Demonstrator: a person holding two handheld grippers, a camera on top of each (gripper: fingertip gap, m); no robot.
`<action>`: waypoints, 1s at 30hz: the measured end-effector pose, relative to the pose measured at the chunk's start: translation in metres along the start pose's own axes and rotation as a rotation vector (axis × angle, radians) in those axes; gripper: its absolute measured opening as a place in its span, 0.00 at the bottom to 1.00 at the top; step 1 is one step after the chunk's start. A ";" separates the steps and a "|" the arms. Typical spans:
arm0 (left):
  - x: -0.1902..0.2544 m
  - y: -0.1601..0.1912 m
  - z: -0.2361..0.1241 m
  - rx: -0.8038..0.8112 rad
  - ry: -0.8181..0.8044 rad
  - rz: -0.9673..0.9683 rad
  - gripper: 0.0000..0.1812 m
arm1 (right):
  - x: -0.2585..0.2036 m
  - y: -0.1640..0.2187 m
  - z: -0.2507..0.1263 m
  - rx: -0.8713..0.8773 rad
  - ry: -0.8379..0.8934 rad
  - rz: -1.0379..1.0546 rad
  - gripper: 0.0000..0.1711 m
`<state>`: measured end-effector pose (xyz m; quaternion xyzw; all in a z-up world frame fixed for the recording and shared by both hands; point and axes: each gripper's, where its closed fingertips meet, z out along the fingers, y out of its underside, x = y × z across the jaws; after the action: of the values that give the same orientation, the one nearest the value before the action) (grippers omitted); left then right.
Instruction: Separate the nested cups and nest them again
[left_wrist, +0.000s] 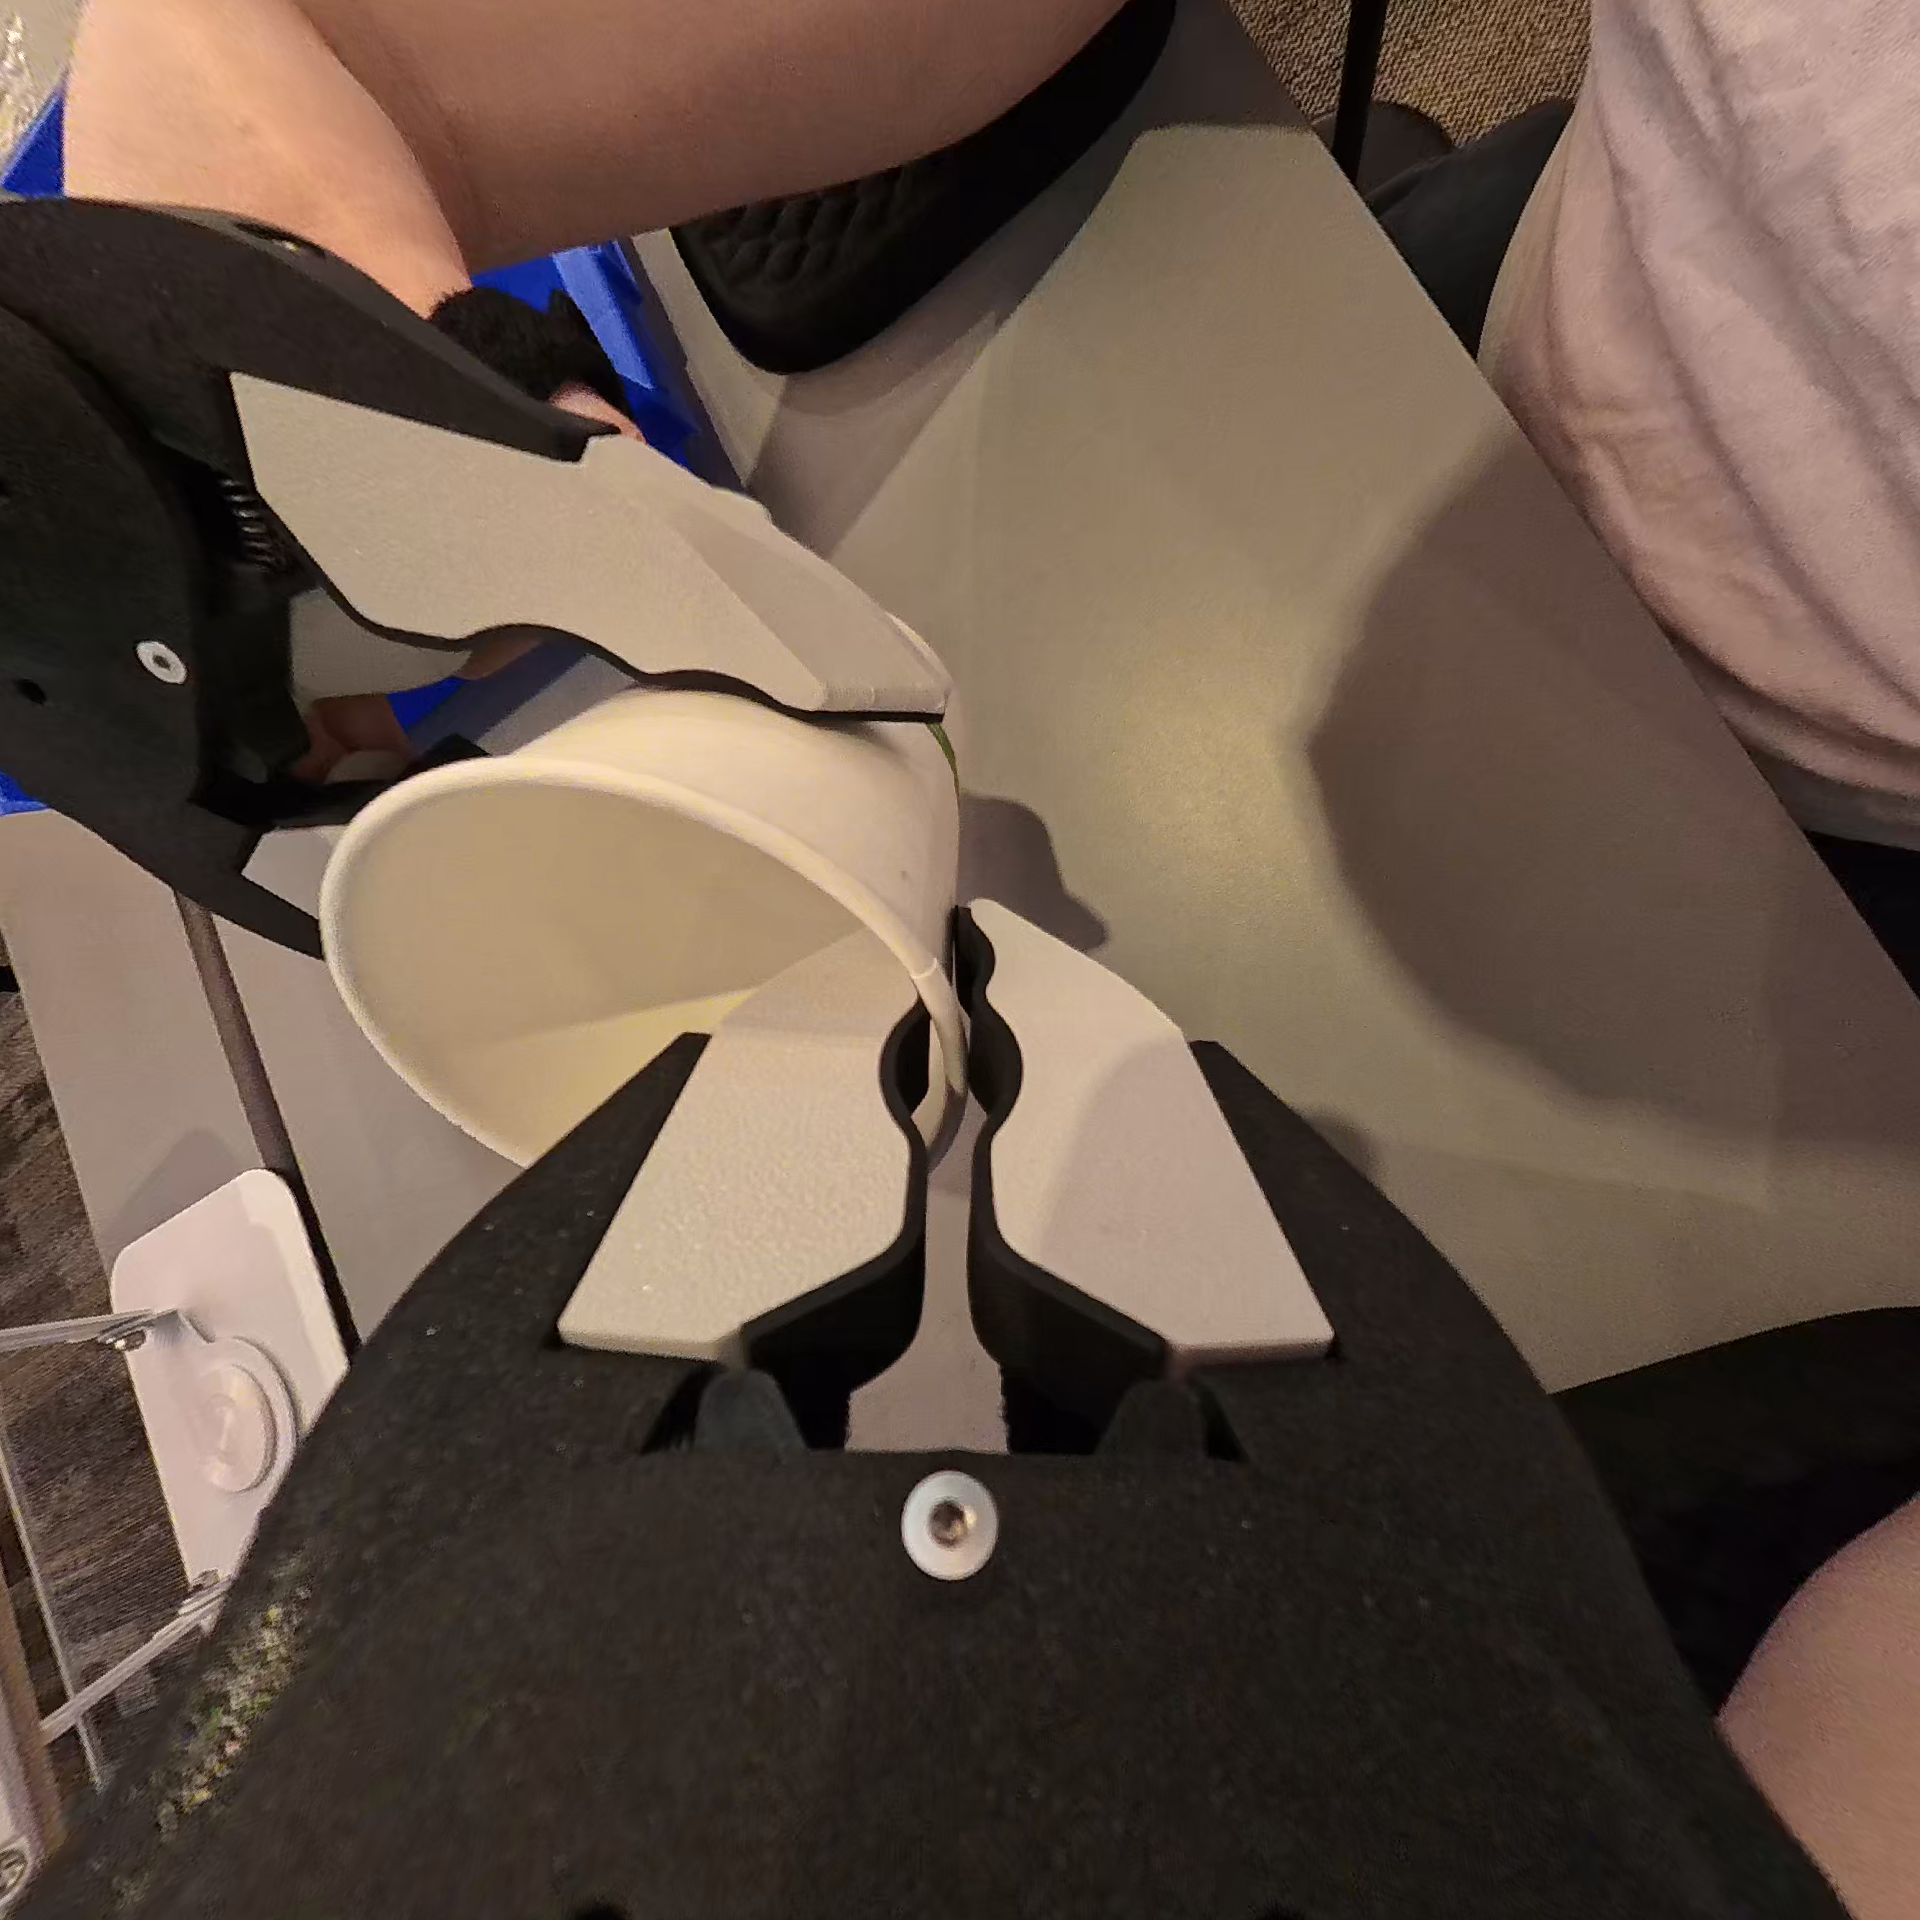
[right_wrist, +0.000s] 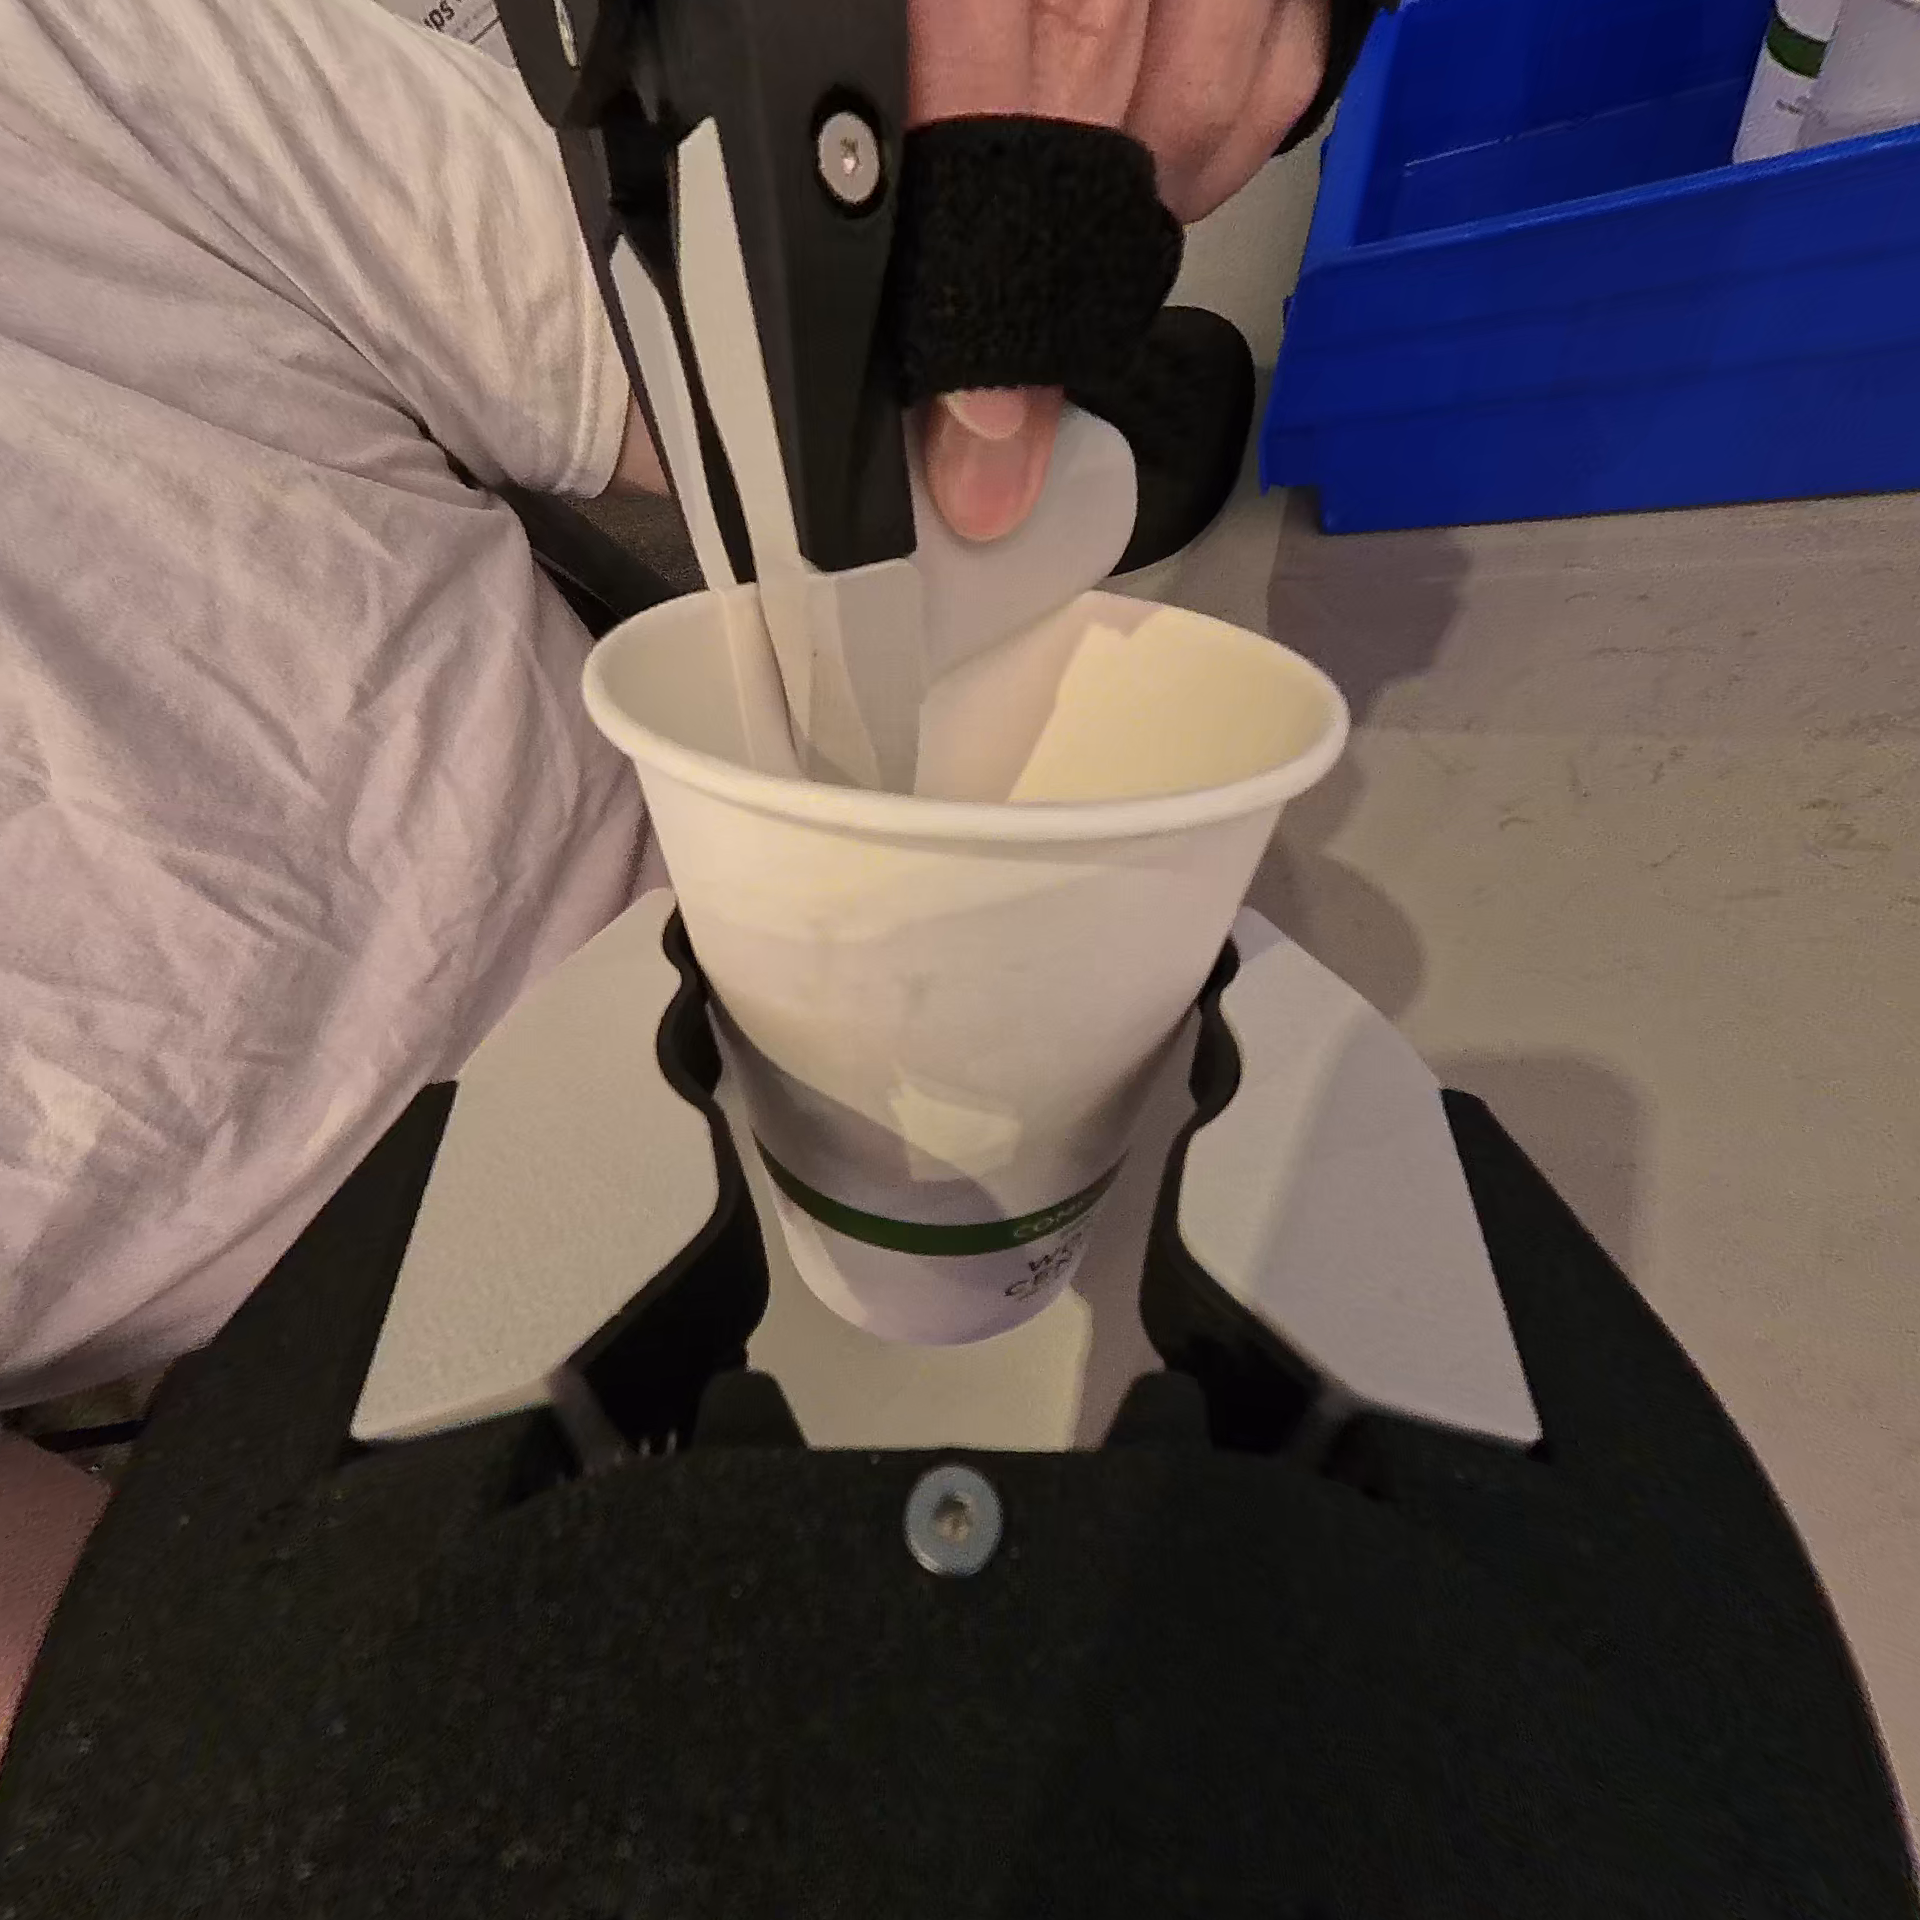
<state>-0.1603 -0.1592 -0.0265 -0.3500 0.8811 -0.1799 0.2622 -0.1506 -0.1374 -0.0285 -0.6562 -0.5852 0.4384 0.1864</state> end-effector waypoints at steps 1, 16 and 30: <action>0.000 0.000 0.000 -0.002 0.000 0.003 0.01 | 0.000 0.000 0.000 -0.003 0.003 -0.003 0.52; -0.006 -0.004 -0.004 0.025 -0.015 -0.078 0.18 | 0.008 0.008 0.007 -0.040 -0.013 0.060 0.51; -0.058 -0.015 -0.086 0.260 -0.387 -0.231 0.30 | 0.070 0.011 -0.270 0.423 1.227 -0.023 0.51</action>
<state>-0.1668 -0.1168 0.0689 -0.4396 0.7380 -0.2504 0.4465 0.0655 -0.0022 0.0860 -0.7302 -0.2805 0.0878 0.6168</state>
